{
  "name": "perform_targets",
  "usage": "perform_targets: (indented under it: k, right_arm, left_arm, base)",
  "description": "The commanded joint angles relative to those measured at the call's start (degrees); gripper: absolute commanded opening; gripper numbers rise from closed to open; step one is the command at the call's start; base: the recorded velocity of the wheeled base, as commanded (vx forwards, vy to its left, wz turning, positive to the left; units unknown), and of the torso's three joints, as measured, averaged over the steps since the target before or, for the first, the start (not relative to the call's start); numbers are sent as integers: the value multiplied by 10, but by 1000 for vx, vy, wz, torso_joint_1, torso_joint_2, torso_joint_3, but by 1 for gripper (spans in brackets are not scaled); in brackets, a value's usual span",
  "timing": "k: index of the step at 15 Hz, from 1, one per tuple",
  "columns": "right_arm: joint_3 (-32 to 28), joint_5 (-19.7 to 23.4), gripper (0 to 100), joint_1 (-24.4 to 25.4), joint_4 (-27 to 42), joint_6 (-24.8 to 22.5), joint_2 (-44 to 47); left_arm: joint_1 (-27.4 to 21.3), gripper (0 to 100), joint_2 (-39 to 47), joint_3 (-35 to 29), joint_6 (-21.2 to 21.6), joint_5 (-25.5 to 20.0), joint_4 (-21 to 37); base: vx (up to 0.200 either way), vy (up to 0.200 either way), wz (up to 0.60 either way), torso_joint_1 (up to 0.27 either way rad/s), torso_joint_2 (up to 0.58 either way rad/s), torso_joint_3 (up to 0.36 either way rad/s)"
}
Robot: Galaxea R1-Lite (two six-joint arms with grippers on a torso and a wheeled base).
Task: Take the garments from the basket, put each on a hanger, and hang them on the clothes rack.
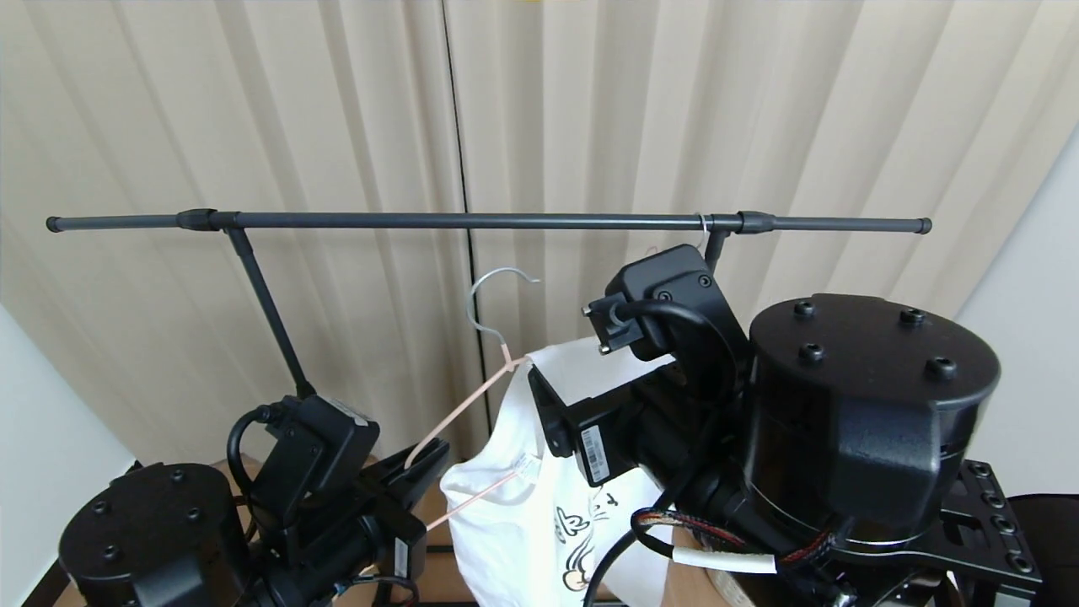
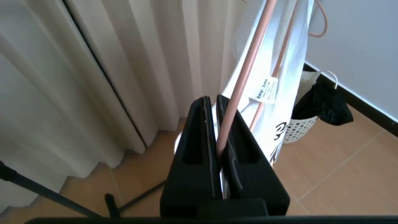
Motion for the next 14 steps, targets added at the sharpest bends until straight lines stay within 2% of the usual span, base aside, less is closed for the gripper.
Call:
perform_targets:
  k: [1, 4, 6, 7, 9, 10, 11, 12, 13, 14]
  right_arm:
    - [11, 12, 100, -11, 2, -13, -22]
    - [42, 79, 100, -53, 12, -51, -73]
    - [45, 140, 100, -88, 63, -68, -106]
    - [30, 237, 100, -127, 158, -77, -146]
    - [-15, 342, 100, -182, 272, -112, -164]
    - [-35, 378, 100, -205, 314, -134, -165]
    - [-65, 454, 100, -243, 383, -185, -161]
    - [-78, 491, 100, -261, 412, -209, -158]
    - [-121, 586, 100, -312, 497, -286, -131]
    - [-150, 623, 100, -338, 543, -337, -110]
  left_arm:
    - [1, 0, 0, 4, 0, -8, -1]
    - [1, 0, -4, 17, 0, -35, -1]
    - [0, 0, -2, 19, 0, -36, -1]
    - [0, 0, -2, 20, 1, -38, -1]
    - [-1, 0, -2, 27, 2, -45, -1]
    - [-1, 0, -3, 31, 5, -49, -1]
    - [-3, 0, -4, 36, 7, -61, -1]
    - [-3, 0, -4, 39, 7, -65, -1]
    - [-3, 0, -5, 47, 15, -75, -2]
    - [-3, 0, -5, 53, 22, -81, -3]
  base:
    - [0, 0, 0, 0, 0, 0]
    - [0, 0, 0, 0, 0, 0]
    - [0, 0, 0, 0, 0, 0]
    - [0, 0, 0, 0, 0, 0]
    - [0, 0, 0, 0, 0, 0]
    - [0, 0, 0, 0, 0, 0]
    - [0, 0, 0, 0, 0, 0]
    - [0, 0, 0, 0, 0, 0]
    - [0, 0, 0, 0, 0, 0]
    - [0, 0, 0, 0, 0, 0]
